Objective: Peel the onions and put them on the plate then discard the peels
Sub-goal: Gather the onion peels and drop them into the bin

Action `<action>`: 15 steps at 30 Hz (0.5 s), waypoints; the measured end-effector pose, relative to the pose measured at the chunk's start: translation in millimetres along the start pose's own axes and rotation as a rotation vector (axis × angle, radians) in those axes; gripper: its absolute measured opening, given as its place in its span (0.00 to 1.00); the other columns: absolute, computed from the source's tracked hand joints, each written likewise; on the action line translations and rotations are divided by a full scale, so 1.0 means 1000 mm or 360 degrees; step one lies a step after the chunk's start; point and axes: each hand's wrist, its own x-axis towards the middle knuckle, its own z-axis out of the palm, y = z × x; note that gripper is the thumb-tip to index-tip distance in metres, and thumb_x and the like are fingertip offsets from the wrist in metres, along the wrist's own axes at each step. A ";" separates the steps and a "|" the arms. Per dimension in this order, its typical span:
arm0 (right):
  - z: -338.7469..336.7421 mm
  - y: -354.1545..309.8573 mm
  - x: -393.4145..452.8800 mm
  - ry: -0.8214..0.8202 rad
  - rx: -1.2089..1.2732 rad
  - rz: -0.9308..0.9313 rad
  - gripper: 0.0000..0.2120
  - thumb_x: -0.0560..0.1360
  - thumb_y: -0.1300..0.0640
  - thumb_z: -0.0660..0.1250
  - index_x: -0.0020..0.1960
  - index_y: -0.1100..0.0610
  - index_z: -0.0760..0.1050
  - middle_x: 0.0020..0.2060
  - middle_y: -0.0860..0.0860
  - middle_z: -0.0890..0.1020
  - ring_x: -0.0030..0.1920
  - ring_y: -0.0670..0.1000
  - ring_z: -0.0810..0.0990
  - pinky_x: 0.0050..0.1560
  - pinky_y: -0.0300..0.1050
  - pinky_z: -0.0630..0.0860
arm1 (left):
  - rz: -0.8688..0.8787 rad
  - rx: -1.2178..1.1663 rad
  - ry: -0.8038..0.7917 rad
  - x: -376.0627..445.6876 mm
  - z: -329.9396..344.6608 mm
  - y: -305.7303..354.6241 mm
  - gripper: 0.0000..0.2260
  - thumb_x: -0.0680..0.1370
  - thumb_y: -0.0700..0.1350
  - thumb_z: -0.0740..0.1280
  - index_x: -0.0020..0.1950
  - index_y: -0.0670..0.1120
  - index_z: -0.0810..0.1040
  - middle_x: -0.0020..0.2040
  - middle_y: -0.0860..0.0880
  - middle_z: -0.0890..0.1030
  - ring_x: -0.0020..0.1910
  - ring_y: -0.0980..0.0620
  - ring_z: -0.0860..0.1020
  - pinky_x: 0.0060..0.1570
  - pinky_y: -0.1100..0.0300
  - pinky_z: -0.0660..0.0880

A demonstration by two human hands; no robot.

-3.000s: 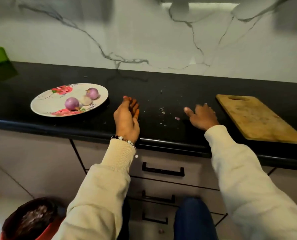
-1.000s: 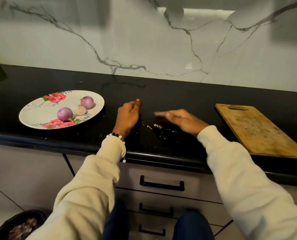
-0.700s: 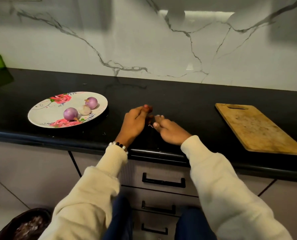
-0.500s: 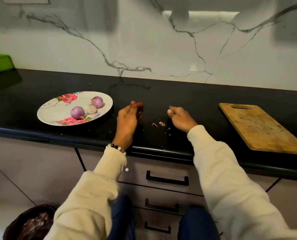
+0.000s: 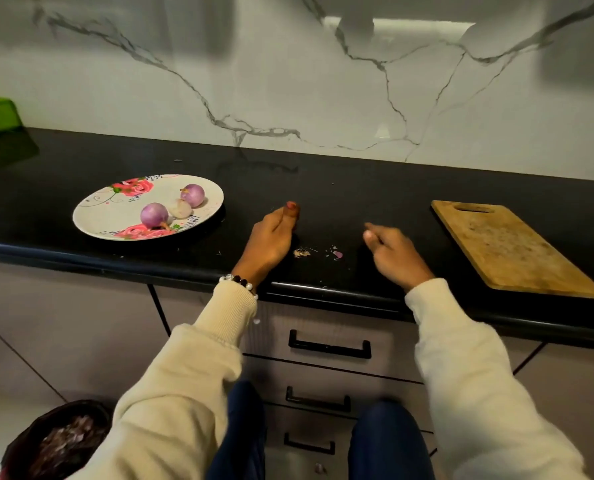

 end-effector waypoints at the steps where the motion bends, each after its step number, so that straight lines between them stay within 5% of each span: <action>1: 0.006 -0.002 -0.004 -0.0052 -0.0210 0.0094 0.20 0.85 0.57 0.54 0.73 0.64 0.66 0.73 0.60 0.69 0.75 0.59 0.64 0.73 0.50 0.58 | 0.0014 0.0104 -0.0035 -0.002 0.003 0.002 0.18 0.80 0.64 0.51 0.48 0.54 0.74 0.52 0.48 0.77 0.54 0.52 0.76 0.63 0.50 0.72; 5: 0.041 -0.025 -0.007 -0.0279 -0.0466 -0.0019 0.18 0.84 0.59 0.52 0.72 0.66 0.64 0.76 0.63 0.61 0.78 0.60 0.55 0.76 0.51 0.50 | 0.0012 -0.0015 -0.0122 -0.010 0.018 0.006 0.23 0.77 0.69 0.53 0.45 0.52 0.74 0.49 0.46 0.78 0.51 0.49 0.77 0.60 0.50 0.73; 9: 0.054 -0.040 -0.008 -0.0462 0.0297 -0.0246 0.20 0.84 0.63 0.54 0.75 0.62 0.65 0.74 0.57 0.68 0.76 0.56 0.63 0.77 0.51 0.57 | -0.0035 -0.0416 0.0184 -0.025 0.021 0.012 0.16 0.83 0.59 0.54 0.48 0.53 0.76 0.49 0.50 0.78 0.52 0.55 0.76 0.59 0.56 0.71; 11: 0.044 -0.037 -0.007 -0.0266 0.0614 -0.0135 0.20 0.84 0.64 0.55 0.75 0.62 0.64 0.73 0.55 0.69 0.75 0.54 0.66 0.75 0.45 0.59 | -0.0083 -0.0741 0.0439 -0.040 0.012 0.019 0.16 0.84 0.52 0.54 0.56 0.47 0.79 0.52 0.51 0.80 0.56 0.55 0.78 0.59 0.59 0.73; 15: 0.023 -0.024 0.001 -0.0036 0.0024 0.0008 0.20 0.85 0.59 0.53 0.76 0.62 0.63 0.75 0.58 0.66 0.76 0.58 0.62 0.73 0.49 0.59 | -0.0280 -0.1253 0.0507 -0.073 -0.005 0.015 0.17 0.84 0.51 0.55 0.54 0.42 0.79 0.55 0.43 0.83 0.55 0.48 0.82 0.55 0.53 0.78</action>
